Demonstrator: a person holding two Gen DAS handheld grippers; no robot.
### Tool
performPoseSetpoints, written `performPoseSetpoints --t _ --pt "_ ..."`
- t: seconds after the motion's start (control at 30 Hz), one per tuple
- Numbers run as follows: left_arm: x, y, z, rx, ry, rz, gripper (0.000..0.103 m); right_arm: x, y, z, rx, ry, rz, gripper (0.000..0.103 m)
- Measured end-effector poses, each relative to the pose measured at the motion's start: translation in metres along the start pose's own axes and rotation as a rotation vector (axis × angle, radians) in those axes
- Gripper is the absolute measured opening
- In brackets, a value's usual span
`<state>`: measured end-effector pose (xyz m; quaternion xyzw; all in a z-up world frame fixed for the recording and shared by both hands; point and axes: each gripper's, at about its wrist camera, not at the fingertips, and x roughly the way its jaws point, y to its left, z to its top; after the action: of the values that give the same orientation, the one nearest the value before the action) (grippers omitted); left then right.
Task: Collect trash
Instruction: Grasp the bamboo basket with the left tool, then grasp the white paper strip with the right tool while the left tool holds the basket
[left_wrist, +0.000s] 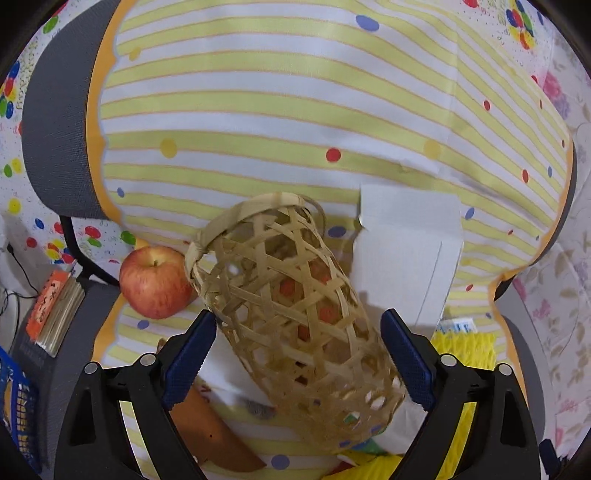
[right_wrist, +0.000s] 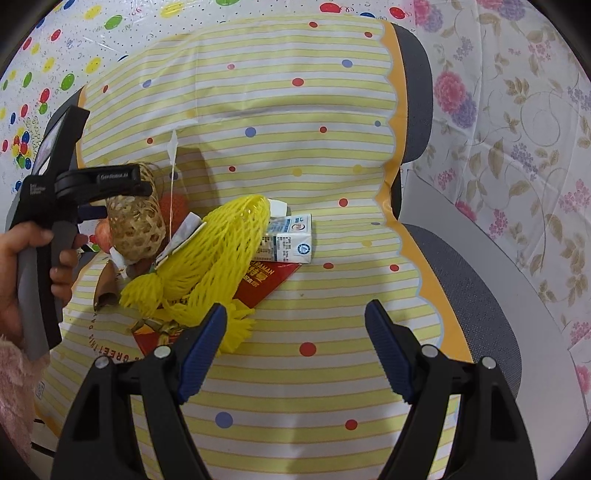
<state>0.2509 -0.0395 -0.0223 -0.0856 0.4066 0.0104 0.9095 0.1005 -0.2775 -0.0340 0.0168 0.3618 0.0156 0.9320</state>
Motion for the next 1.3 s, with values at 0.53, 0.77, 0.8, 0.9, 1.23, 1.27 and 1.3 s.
performPoseSetpoints --t 0.53,0.77,0.8,0.9,1.23,1.27,1.3 --pt "-0.11 0.04 -0.067 0.204 -0.145 -0.093 0.066 -0.017 0.018 -0.004 0.001 -0.025 0.019 0.073" --pt "-0.123 0.067 -0.095 0.172 -0.154 -0.098 0.065 -0.011 0.039 0.012 -0.013 -0.036 0.077 0.053" --pt "-0.124 0.07 -0.095 0.169 -0.161 -0.093 0.065 -0.009 0.044 0.016 -0.022 -0.038 0.085 0.053" --pt "-0.127 0.079 -0.092 0.156 -0.173 -0.087 0.065 0.001 0.06 0.033 -0.058 -0.048 0.111 0.053" --pt "-0.118 0.106 -0.067 0.101 -0.212 -0.045 0.065 0.071 0.102 0.089 -0.113 -0.037 0.184 0.036" --pt "-0.115 0.108 -0.067 0.097 -0.208 -0.047 0.065 0.08 0.105 0.094 -0.113 -0.029 0.192 0.033" --pt "-0.114 0.109 -0.067 0.095 -0.205 -0.049 0.065 0.085 0.106 0.096 -0.11 -0.026 0.197 0.031"
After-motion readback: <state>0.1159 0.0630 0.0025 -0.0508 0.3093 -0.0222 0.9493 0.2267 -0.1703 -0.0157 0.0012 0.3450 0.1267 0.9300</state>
